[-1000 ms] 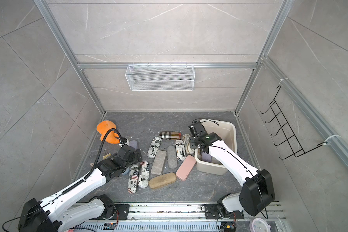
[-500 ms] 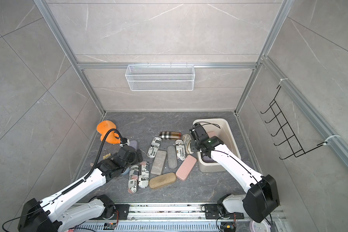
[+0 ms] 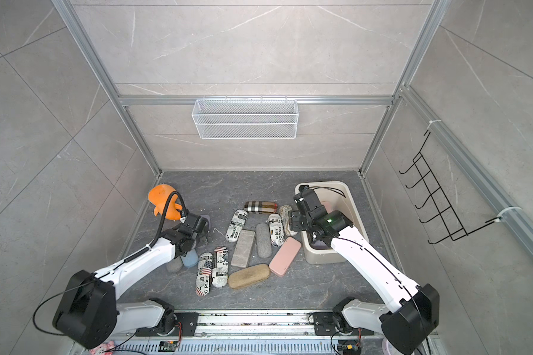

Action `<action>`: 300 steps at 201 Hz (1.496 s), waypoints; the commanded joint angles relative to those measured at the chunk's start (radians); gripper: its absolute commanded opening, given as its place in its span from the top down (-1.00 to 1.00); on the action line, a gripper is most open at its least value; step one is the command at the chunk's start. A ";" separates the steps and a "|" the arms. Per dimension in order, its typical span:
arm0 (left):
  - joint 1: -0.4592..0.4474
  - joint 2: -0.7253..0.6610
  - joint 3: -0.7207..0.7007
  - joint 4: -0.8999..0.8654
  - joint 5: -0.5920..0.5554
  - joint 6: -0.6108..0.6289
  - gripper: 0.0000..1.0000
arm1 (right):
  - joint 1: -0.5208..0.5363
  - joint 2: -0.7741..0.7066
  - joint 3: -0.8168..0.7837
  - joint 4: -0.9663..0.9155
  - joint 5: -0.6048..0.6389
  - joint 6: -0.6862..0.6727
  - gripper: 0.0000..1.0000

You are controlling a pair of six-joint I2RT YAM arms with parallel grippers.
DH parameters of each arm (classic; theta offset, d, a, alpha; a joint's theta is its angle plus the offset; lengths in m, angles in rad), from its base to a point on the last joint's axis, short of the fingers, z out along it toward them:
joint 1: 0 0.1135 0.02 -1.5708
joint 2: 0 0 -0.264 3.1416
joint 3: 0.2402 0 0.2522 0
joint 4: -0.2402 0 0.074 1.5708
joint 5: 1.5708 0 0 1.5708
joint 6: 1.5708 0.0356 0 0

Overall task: Put the glasses cases into the storage boxes
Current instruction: Adjust the storage box at the center of the board, then pick up the glasses case at the center of the board.

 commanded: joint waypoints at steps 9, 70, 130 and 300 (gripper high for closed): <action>0.028 0.139 0.096 0.054 0.065 0.105 -0.91 | 0.008 -0.052 0.026 -0.021 0.000 -0.015 -0.53; 0.038 0.289 0.191 0.030 0.031 0.180 -0.88 | 0.008 -0.089 -0.015 -0.003 -0.021 -0.021 -0.56; 0.039 0.362 0.215 0.034 0.022 0.197 -0.79 | 0.009 -0.083 -0.024 0.008 -0.048 -0.019 -0.55; 0.000 -0.141 -0.140 0.556 0.540 0.252 -0.34 | 0.038 -0.090 0.022 0.122 -0.191 0.039 -0.34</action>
